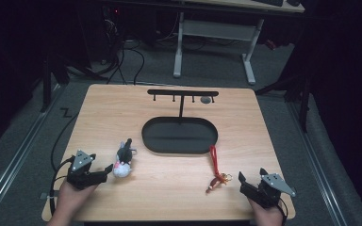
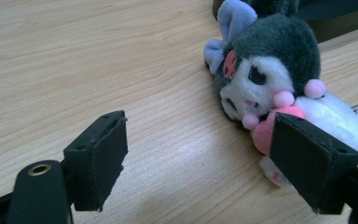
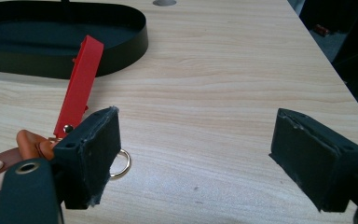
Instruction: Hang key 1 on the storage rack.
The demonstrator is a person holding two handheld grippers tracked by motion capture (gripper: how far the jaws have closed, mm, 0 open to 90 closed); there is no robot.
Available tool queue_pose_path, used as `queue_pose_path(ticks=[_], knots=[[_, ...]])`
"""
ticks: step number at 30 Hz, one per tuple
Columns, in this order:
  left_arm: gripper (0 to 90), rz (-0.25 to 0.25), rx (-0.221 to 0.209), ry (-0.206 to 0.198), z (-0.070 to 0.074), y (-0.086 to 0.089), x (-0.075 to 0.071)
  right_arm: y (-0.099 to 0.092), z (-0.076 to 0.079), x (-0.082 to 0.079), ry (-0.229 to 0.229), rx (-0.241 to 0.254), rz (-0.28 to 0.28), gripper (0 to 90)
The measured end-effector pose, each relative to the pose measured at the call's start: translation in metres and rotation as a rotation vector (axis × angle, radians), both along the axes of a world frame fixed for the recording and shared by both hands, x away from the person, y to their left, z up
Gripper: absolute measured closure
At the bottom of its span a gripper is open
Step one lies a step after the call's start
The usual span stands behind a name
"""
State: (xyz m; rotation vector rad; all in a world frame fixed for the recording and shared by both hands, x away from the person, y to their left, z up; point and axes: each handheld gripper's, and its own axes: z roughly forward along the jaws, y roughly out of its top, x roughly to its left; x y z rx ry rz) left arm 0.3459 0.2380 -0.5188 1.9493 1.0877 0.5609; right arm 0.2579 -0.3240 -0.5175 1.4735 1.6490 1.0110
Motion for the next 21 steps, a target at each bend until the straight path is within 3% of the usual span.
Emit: queue_pose_path(ticks=[13,21], knots=[[19.4,-0.008,0.004,0.001,0.0,-0.001,0.0,0.001,0.0,0.0,0.011,0.001,0.008,15.9],[19.4,-0.017,0.007,0.002,-0.001,-0.003,0.0,0.02,0.007,-0.001,0.03,0.029,0.068,20.4]])
